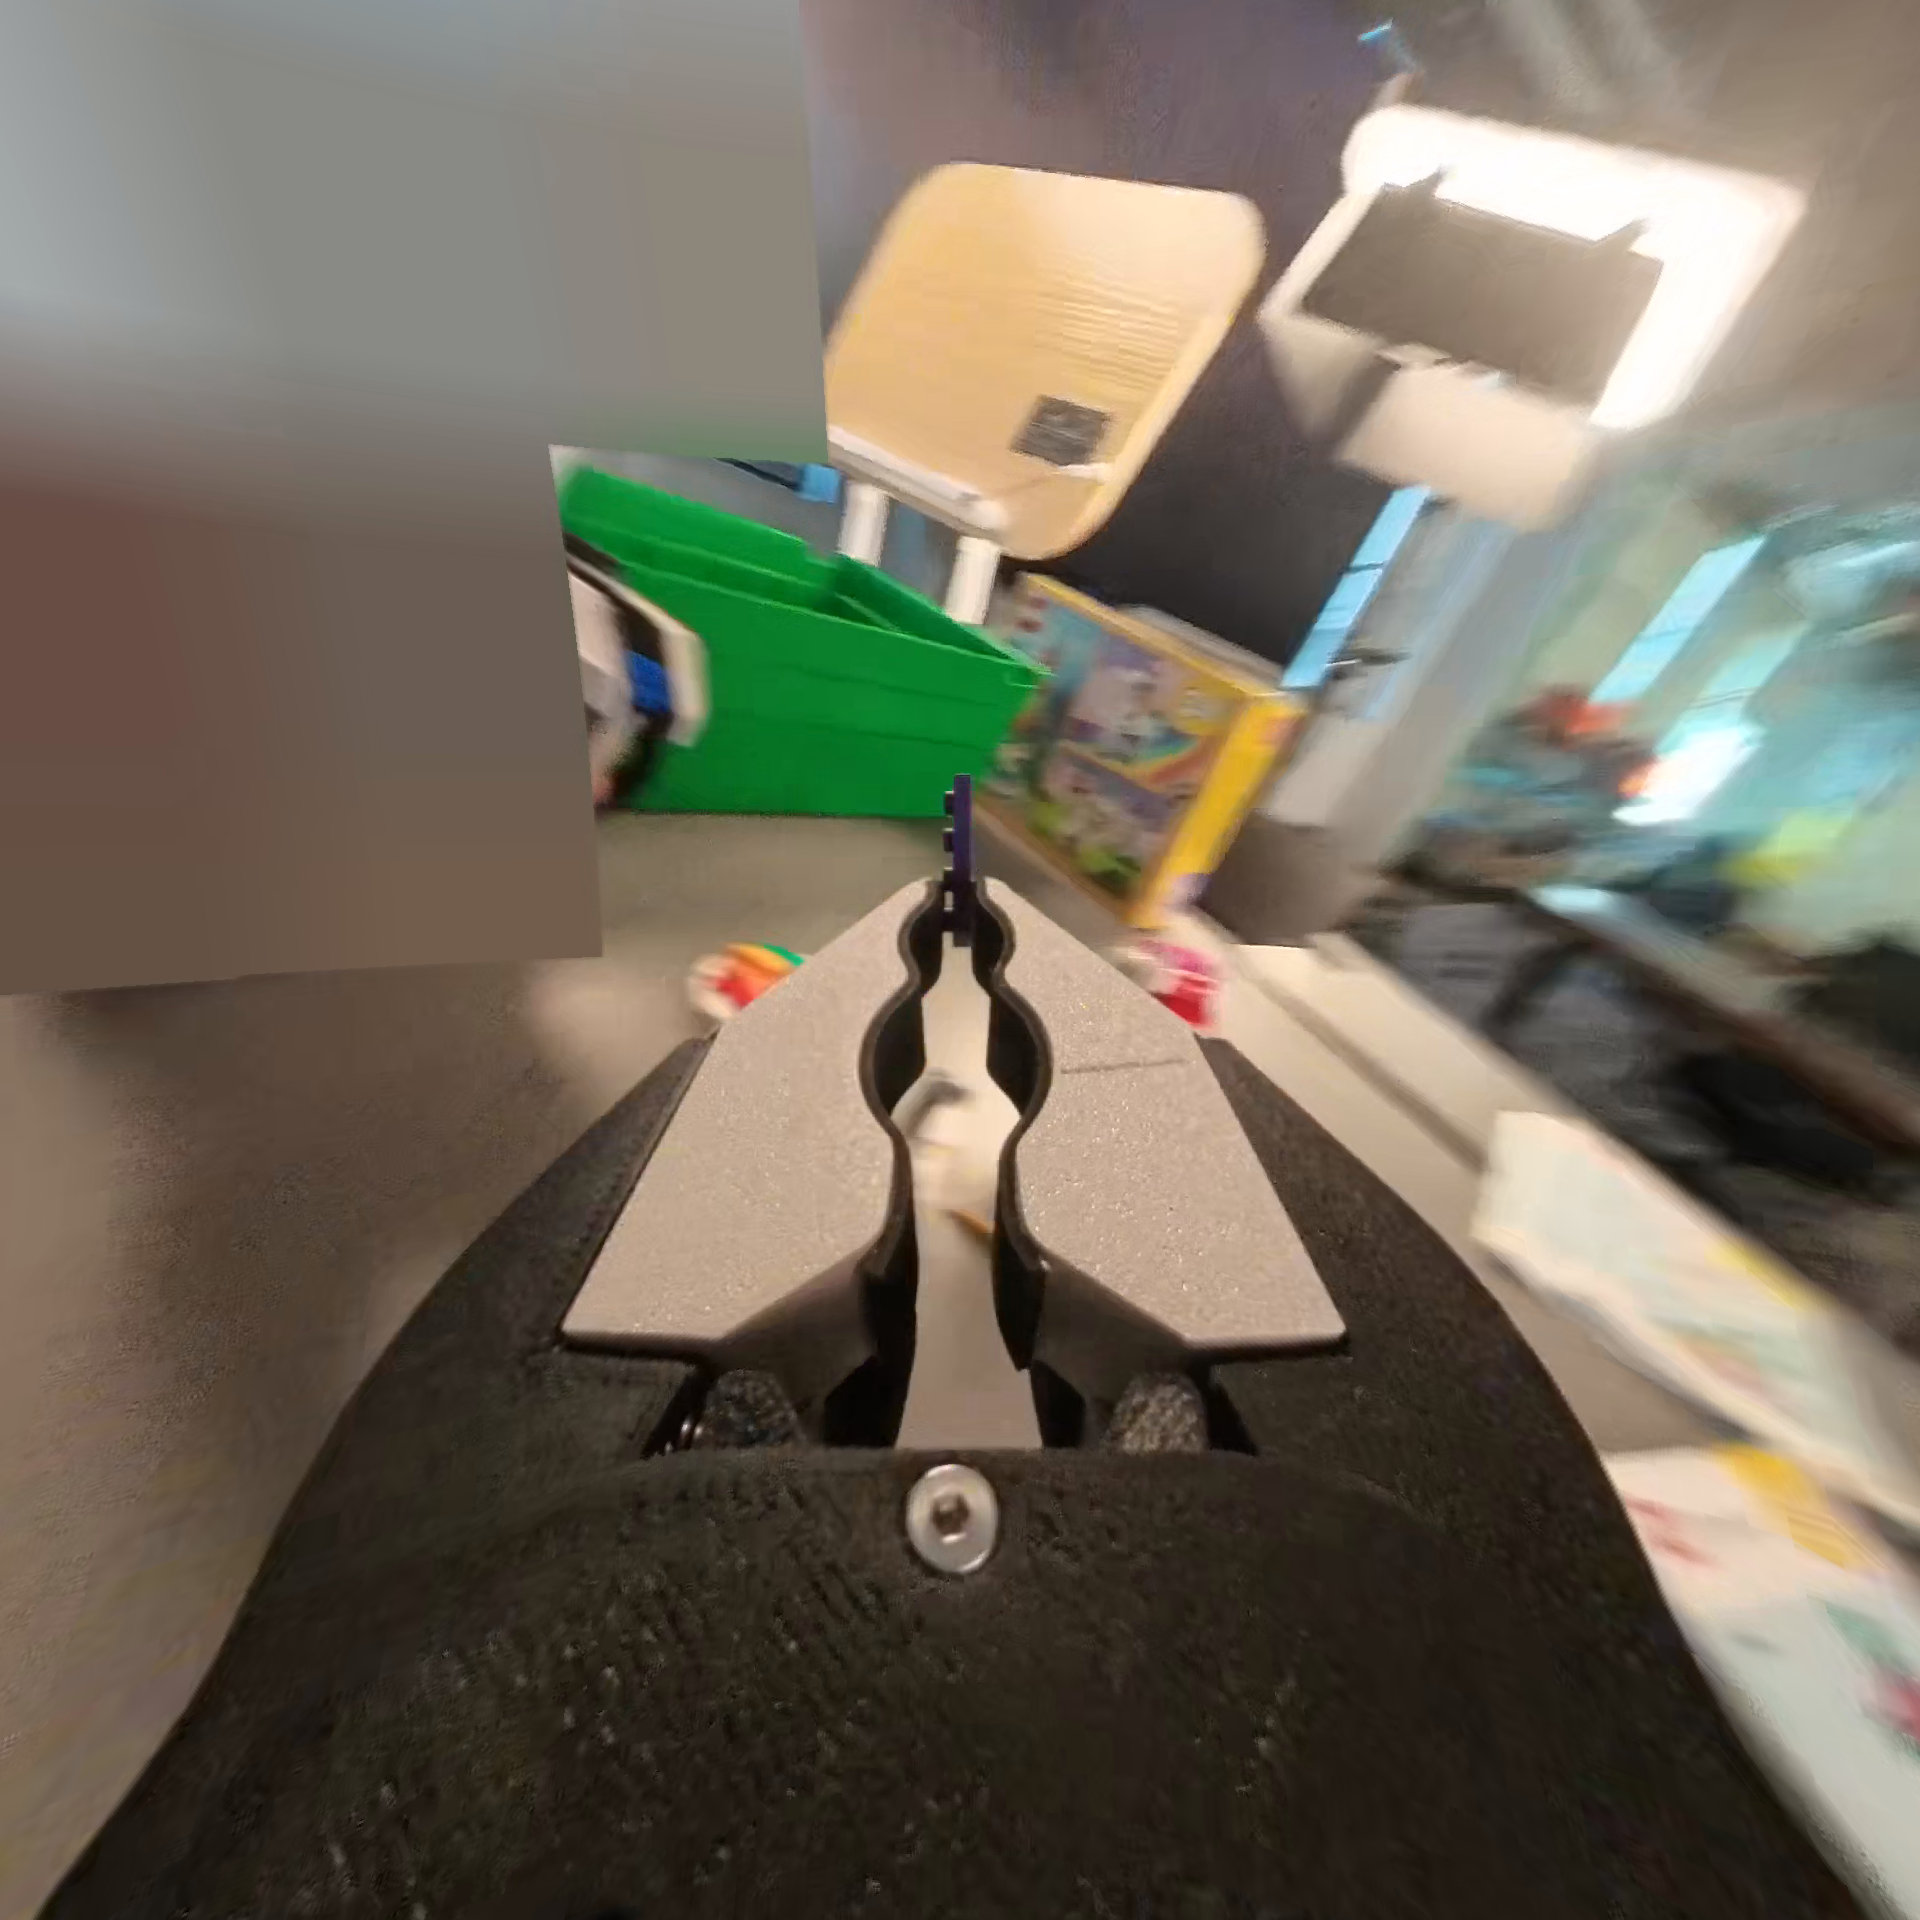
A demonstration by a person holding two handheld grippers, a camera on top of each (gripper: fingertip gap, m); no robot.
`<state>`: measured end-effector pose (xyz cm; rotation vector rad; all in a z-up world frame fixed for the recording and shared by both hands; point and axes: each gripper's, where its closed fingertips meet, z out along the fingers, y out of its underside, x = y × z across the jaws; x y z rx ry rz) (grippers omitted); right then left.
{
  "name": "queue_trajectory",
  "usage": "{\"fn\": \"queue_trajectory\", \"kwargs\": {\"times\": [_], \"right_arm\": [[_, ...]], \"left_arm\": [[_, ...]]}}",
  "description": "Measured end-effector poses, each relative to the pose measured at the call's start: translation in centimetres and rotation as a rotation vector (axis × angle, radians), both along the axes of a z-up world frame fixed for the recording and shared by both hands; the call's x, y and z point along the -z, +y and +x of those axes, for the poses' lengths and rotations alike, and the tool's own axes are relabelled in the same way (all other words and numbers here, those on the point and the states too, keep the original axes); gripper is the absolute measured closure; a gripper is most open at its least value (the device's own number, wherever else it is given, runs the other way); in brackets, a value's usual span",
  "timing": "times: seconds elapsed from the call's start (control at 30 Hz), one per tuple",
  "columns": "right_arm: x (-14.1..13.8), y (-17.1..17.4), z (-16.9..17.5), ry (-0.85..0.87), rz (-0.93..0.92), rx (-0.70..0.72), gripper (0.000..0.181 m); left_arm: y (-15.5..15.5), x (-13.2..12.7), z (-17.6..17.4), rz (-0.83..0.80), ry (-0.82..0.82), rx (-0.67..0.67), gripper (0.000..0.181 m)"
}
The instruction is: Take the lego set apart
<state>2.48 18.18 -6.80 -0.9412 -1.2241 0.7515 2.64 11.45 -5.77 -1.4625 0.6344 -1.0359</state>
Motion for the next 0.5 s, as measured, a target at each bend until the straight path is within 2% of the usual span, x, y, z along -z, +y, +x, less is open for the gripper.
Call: {"fn": "queue_trajectory", "kwargs": {"times": [0.07, 0.17, 0.2, 0.27, 0.33, 0.37, 0.4, 0.5], "right_arm": [[0.2, 1.2, 0.3, -0.024, 0.193, 0.141, 0.179], [0.5, 1.4, 0.0, -0.059, 0.313, 0.211, 0.178], [0.4, 1.2, -0.1, -0.051, 0.328, 0.215, 0.178], [0.3, 0.9, -0.2, -0.045, 0.332, 0.205, 0.178], [0.4, 0.8, -0.2, -0.045, 0.331, 0.203, 0.178], [0.4, 0.8, -0.3, -0.046, 0.328, 0.200, 0.178], [0.5, 0.8, -0.3, -0.047, 0.324, 0.196, 0.178], [0.7, 0.8, -0.5, -0.054, 0.307, 0.181, 0.178]], "left_arm": [[-0.6, -0.6, 0.4, 0.087, 0.071, -0.033, 0.174], [-2.6, -4.7, -0.3, 0.293, 0.098, -0.140, 0.174], [-3.4, -6.7, -1.5, 0.363, 0.081, -0.222, 0.174], [-4.2, -10.4, -6.1, 0.435, 0.059, -0.492, 0.174], [-3.9, -11.8, -13.4, 0.342, 0.082, -0.846, 0.174], [-3.8, -11.7, -16.2, 0.275, 0.128, -0.929, 0.174], [-3.4, -11.0, -18.5, 0.168, 0.185, -0.963, 0.174], [-1.7, -6.6, -23.2, -0.209, 0.334, -0.914, 0.174]]}}
